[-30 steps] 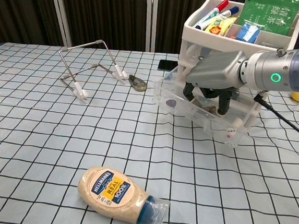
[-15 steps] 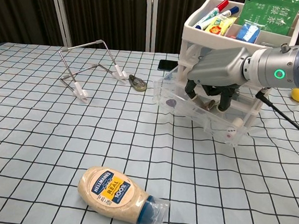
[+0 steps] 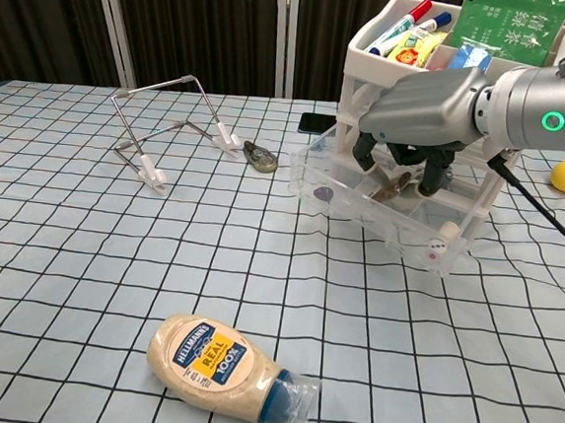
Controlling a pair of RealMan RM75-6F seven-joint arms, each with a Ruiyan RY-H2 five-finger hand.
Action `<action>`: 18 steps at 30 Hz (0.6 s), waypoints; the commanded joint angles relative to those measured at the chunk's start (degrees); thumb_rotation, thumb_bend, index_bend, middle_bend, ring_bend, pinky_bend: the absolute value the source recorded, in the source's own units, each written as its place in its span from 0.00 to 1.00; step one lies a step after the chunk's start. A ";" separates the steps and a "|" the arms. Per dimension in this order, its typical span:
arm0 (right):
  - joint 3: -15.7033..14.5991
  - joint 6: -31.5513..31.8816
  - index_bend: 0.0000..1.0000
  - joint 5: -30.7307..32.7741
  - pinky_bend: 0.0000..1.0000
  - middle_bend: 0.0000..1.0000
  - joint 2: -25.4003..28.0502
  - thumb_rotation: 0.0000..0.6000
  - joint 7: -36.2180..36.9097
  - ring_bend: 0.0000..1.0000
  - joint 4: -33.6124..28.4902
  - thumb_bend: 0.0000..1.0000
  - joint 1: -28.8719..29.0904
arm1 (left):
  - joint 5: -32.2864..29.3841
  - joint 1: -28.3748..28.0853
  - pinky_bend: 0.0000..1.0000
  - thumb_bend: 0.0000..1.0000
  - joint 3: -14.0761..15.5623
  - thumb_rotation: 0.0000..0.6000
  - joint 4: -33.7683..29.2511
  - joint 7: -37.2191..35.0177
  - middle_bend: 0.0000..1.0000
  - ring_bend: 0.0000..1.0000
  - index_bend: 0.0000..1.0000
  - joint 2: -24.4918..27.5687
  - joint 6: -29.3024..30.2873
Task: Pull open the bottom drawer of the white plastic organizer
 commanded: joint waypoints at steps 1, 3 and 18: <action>-0.08 1.20 0.62 0.62 0.87 1.00 0.98 1.00 -1.21 1.00 -1.84 0.29 -0.22 | 0.21 0.09 0.00 0.00 0.07 1.00 0.07 -0.34 0.00 0.00 0.00 0.07 0.16; -0.03 2.13 0.62 0.85 0.87 1.00 1.63 1.00 -2.01 1.00 -3.21 0.29 -0.34 | 0.37 0.16 0.00 0.00 0.09 1.00 0.15 -0.72 0.00 0.00 0.00 0.13 0.31; 0.54 11.94 0.61 0.32 0.87 1.00 10.92 1.00 -5.46 1.00 -16.09 0.29 -4.14 | 4.11 1.83 0.00 0.00 1.27 1.00 -0.57 -1.64 0.00 0.00 0.00 0.70 4.32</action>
